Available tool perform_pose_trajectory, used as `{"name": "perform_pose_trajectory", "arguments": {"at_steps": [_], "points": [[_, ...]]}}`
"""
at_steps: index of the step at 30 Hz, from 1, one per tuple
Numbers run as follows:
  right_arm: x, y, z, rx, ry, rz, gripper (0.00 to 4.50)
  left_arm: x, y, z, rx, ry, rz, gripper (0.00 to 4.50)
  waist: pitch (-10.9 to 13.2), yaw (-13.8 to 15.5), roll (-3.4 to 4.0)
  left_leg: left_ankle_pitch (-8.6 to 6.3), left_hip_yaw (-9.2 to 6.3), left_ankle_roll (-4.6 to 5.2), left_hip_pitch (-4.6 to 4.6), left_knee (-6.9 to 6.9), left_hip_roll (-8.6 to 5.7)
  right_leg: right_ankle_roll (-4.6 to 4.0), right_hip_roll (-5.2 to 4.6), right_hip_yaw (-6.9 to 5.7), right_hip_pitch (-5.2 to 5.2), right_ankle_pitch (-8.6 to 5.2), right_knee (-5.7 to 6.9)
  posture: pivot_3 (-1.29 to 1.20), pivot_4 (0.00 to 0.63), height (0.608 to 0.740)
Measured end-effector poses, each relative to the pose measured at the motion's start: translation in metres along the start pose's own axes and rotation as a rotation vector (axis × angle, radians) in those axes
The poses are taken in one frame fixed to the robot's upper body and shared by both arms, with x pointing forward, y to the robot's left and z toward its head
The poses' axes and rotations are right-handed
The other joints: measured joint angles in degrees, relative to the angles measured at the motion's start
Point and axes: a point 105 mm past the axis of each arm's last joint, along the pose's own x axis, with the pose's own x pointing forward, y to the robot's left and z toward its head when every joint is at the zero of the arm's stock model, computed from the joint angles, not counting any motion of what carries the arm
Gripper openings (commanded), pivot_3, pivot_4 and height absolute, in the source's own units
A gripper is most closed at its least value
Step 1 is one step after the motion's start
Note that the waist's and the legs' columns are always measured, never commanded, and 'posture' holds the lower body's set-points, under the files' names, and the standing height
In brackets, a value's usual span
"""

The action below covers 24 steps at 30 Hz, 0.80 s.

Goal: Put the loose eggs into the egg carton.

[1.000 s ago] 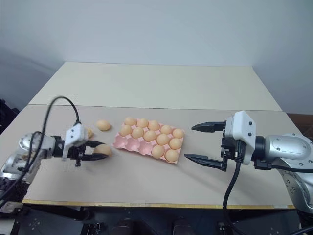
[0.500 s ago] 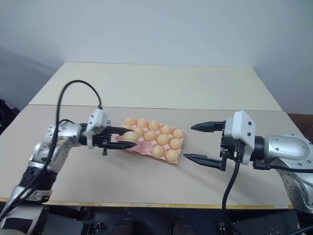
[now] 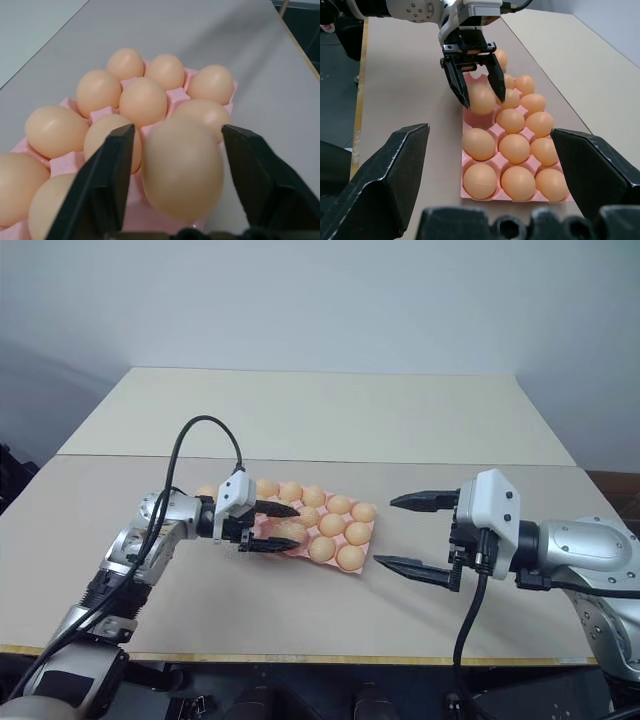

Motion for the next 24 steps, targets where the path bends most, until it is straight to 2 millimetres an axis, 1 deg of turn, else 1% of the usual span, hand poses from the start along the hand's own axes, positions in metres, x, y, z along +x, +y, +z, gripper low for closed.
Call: {"name": "perform_pose_trajectory", "arguments": {"at_steps": [1, 2, 6, 10, 16, 18, 20, 24], "points": [[0.0, 0.0, 0.0, 0.0, 0.0, -0.001, 4.5, 0.0, 0.0, 0.0, 0.003, -0.002, 0.002, 4.4, 0.0, -0.02, 0.0, 0.0, 0.0, 0.0, 0.0, 0.0, 0.0, 0.0, 0.0, 0.0, 0.0, 0.0, 0.0, 0.0, 0.15, 0.74], [0.0, 0.0, 0.0, 0.0, 0.0, -0.003, 4.5, 0.0, 0.001, 0.001, 0.009, -0.004, 0.005, 4.48, 0.0, -0.05, 0.0, 0.0, 0.0, 0.0, 0.0, 0.0, 0.0, 0.0, 0.0, 0.0, 0.0, 0.0, 0.0, 0.0, 0.15, 0.74], [0.0, 0.0, 0.0, 0.0, 0.0, -0.003, 4.5, -0.004, 0.002, 0.001, 0.018, -0.001, 0.015, 4.48, 0.0, -0.12, 0.0, 0.0, 0.0, 0.0, 0.0, 0.0, 0.0, 0.0, 0.0, 0.0, -0.01, 0.0, 0.0, 0.0, 0.15, 0.74], [0.0, -0.001, 0.0, 0.002, 0.0, -0.005, 4.5, -0.028, 0.007, 0.003, 0.02, 0.014, 0.063, 4.48, 0.0, -0.32, 0.0, 0.0, -0.01, 0.0, 0.0, 0.0, 0.01, 0.0, 0.0, 0.0, -0.02, 0.0, 0.0, 0.0, 0.15, 0.74], [-0.002, -0.005, -0.003, 0.02, 0.001, -0.013, 4.5, -0.092, 0.008, -0.005, 0.008, 0.102, 0.181, 4.48, 0.0, -0.61, 0.0, 0.0, 0.0, 0.0, 0.01, -0.01, 0.02, 0.0, -0.01, -0.01, -0.02, 0.0, -0.01, 0.0, 0.15, 0.74], [-0.003, -0.008, -0.004, 0.025, -0.001, -0.016, 4.5, -0.114, 0.004, -0.007, 0.005, 0.143, 0.209, 4.48, 0.0, -0.81, 0.0, 0.0, 0.0, 0.0, 0.0, -0.02, 0.04, 0.0, -0.01, -0.01, -0.04, 0.0, -0.01, 0.0, 0.15, 0.74], [-0.003, -0.01, -0.005, 0.032, -0.003, -0.013, 4.5, -0.138, -0.005, -0.005, 0.011, 0.177, 0.23, 4.48, 0.0, -1.08, 0.0, 0.0, 0.01, 0.0, -0.01, -0.02, 0.07, 0.0, -0.01, -0.02, -0.07, -0.01, -0.01, 0.0, 0.15, 0.74], [-0.004, -0.012, -0.009, 0.05, -0.003, 0.003, 4.5, -0.173, -0.02, 0.003, 0.017, 0.204, 0.296, 4.48, 0.01, -1.23, 0.01, 0.0, 0.04, 0.0, 0.03, -0.03, 0.08, 0.0, -0.03, -0.03, -0.04, -0.01, -0.01, 0.0, 0.15, 0.74]]}}
